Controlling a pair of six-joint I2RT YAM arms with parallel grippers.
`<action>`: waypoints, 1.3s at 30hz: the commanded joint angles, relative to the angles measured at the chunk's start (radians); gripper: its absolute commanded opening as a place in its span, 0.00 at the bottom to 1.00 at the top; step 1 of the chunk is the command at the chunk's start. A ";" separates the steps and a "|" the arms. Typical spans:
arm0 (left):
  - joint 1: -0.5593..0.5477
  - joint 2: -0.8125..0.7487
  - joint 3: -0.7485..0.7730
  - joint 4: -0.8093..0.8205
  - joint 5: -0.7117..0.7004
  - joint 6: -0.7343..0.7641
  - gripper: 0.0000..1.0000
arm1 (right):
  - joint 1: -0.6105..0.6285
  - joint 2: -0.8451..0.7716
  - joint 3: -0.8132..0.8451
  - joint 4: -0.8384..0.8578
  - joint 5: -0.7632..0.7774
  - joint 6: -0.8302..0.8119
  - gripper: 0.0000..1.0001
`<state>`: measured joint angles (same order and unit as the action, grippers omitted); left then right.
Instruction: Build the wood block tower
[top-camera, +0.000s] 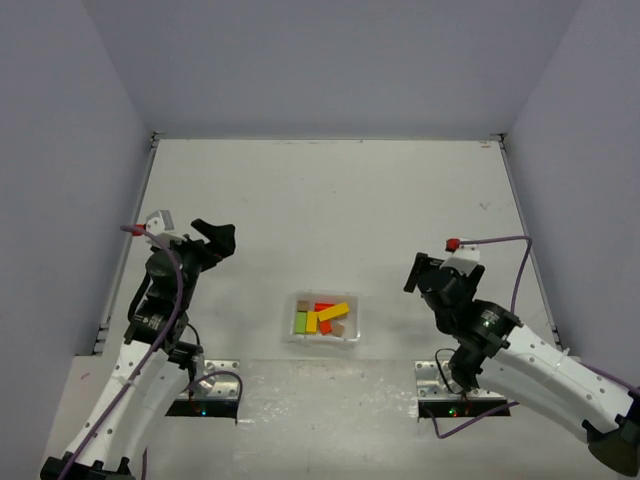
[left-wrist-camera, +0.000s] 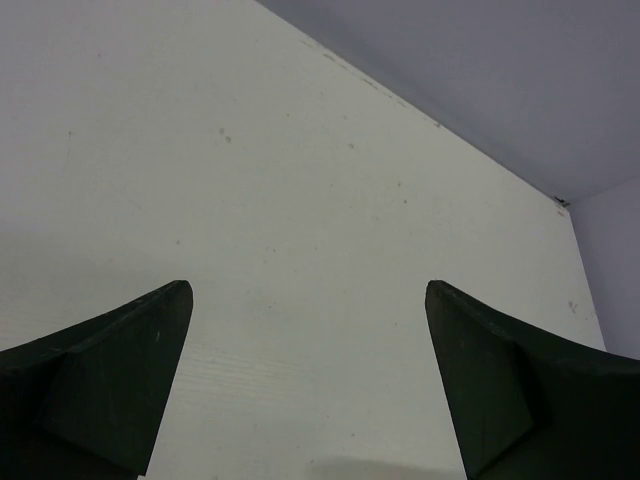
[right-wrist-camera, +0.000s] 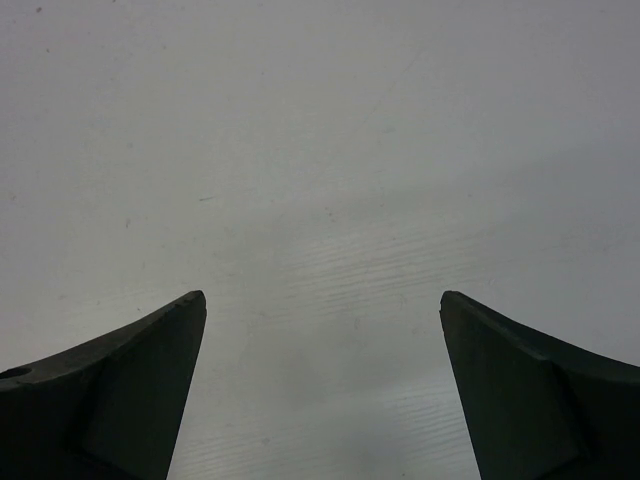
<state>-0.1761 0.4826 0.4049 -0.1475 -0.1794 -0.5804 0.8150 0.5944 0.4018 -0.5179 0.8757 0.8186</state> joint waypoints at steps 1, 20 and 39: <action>0.010 -0.007 0.006 0.025 0.001 0.001 1.00 | 0.003 0.002 0.047 0.066 -0.037 -0.045 0.99; 0.010 0.020 0.004 0.039 0.027 0.004 1.00 | 0.003 0.347 0.068 0.415 -0.938 -0.441 0.99; 0.010 0.005 0.011 0.008 -0.029 -0.004 1.00 | 0.003 0.553 0.131 0.388 -0.817 -0.396 0.55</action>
<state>-0.1761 0.4892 0.4038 -0.1566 -0.1968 -0.5812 0.8150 1.1322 0.4810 -0.1362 -0.0165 0.4134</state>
